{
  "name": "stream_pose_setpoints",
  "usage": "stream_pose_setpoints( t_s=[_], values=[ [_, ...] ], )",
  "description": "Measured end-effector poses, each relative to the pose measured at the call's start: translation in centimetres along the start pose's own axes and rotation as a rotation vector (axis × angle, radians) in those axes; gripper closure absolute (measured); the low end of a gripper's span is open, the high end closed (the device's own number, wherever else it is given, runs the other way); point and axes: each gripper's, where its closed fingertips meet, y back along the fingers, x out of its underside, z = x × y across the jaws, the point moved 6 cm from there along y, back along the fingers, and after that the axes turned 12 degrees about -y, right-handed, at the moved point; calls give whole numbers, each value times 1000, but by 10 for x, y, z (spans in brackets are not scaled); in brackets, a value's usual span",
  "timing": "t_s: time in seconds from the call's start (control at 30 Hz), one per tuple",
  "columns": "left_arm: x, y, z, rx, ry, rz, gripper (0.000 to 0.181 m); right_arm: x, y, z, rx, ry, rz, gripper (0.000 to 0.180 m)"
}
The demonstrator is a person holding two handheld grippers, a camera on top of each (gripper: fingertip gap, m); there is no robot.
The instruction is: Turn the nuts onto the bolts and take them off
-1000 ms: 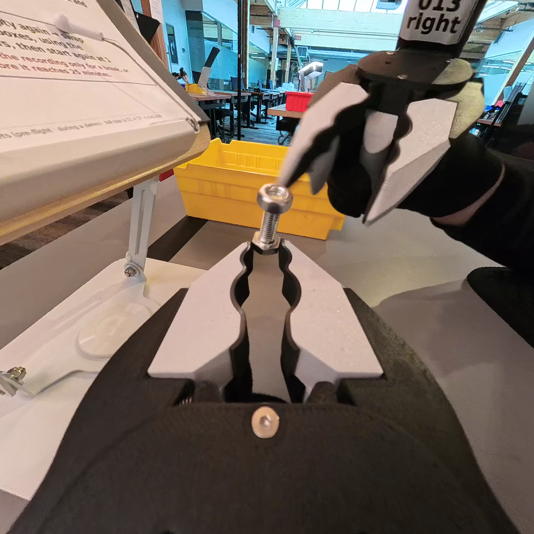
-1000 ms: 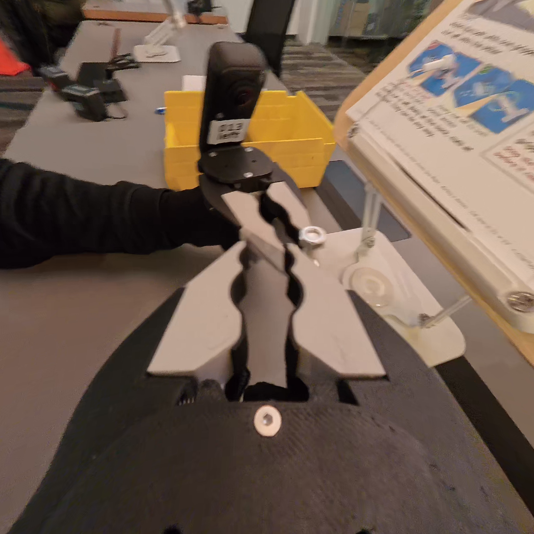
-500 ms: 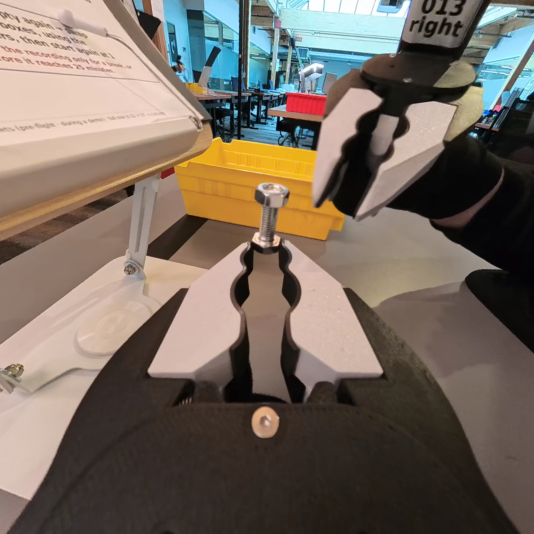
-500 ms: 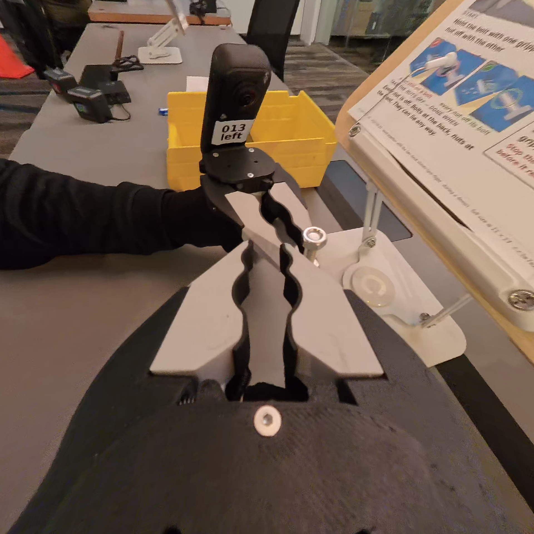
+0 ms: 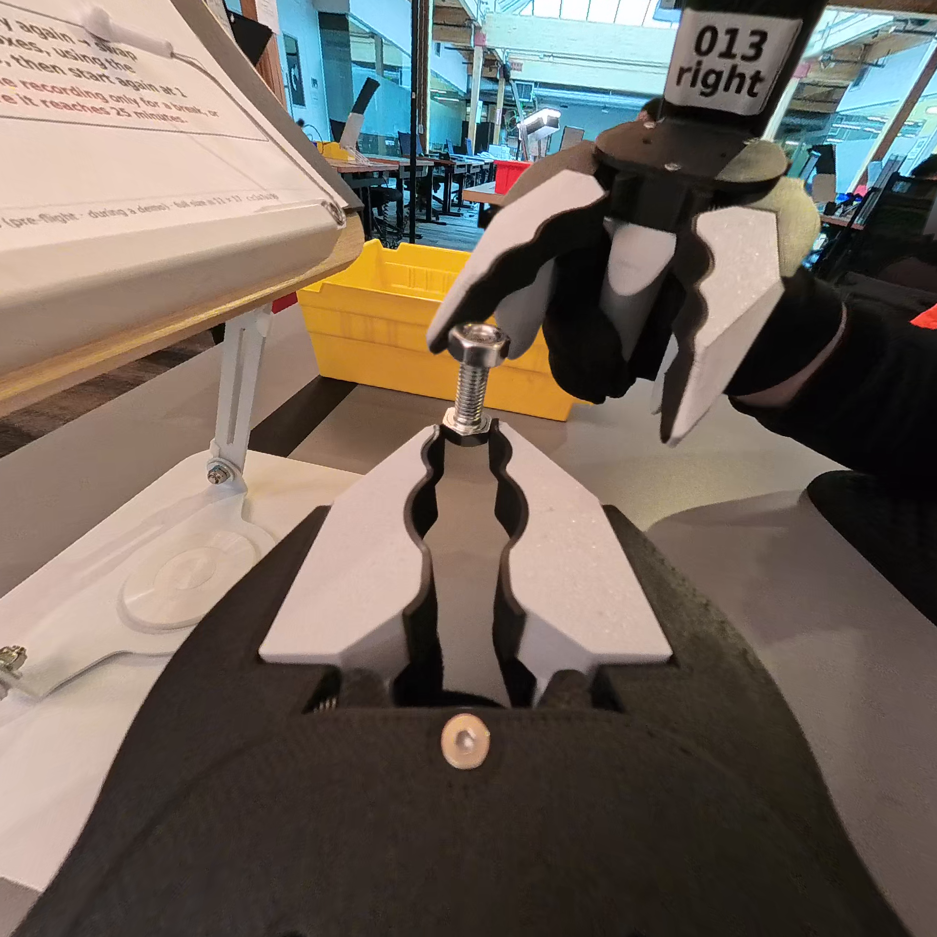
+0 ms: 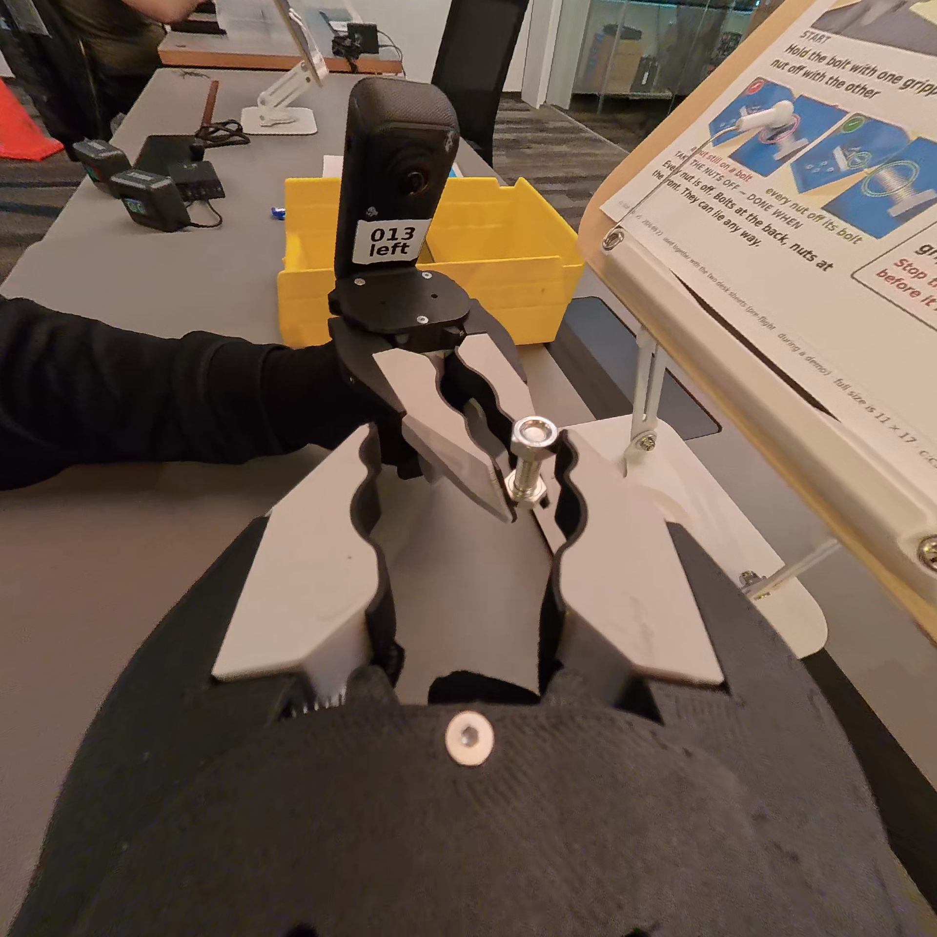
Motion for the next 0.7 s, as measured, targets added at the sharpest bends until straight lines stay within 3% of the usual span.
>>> stream_pose_setpoints(
  t_s=[0.1,0.13,0.17,0.4,0.7],
  values=[
    [0,2,2,-6,8,-5,165,1,5,2,8,12,0,116],
    [0,3,3,-9,14,-10,165,2,9,4,-6,17,2,131],
    [0,3,4,-10,18,-12,165,3,13,9,-53,28,10,165],
    [2,0,1,6,14,4,165,-7,12,-1,5,13,-54,111],
    [4,-1,1,7,18,22,165,1,1,1,-1,24,-13,114]
  ],
)
